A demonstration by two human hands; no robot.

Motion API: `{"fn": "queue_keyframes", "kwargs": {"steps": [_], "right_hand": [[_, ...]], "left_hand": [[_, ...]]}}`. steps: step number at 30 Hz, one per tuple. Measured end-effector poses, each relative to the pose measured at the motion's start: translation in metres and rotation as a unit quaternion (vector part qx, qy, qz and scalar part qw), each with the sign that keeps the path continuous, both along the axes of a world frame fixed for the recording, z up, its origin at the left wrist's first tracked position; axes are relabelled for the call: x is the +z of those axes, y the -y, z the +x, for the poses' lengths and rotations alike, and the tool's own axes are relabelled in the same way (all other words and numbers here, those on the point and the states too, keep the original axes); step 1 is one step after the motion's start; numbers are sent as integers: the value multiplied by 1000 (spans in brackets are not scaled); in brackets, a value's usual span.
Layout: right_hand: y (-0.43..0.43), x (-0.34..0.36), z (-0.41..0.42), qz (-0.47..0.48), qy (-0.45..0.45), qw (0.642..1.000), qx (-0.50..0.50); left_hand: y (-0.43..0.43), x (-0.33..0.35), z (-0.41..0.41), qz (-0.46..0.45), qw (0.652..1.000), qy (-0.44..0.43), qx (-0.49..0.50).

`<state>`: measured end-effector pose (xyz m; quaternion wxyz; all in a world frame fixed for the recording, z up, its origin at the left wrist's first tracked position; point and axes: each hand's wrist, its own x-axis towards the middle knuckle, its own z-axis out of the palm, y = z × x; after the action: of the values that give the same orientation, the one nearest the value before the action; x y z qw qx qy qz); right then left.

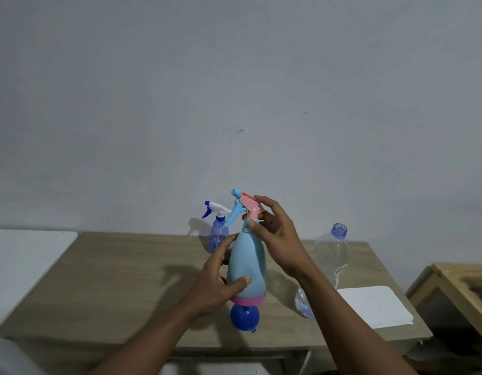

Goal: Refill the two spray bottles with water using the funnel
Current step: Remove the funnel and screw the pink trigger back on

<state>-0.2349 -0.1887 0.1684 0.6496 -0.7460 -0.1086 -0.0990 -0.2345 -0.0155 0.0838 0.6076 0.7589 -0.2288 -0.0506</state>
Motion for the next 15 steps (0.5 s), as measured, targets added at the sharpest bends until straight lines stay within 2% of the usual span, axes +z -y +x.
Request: {"fn": "queue_keyframes", "kwargs": {"steps": [10, 15], "right_hand": [[3, 12, -18, -21, 0, 999, 35], [-1, 16, -17, 7, 20, 1000, -1]], "left_hand": [[-1, 14, 1, -14, 1000, -26, -6], [3, 20, -1, -25, 999, -23, 11]]}}
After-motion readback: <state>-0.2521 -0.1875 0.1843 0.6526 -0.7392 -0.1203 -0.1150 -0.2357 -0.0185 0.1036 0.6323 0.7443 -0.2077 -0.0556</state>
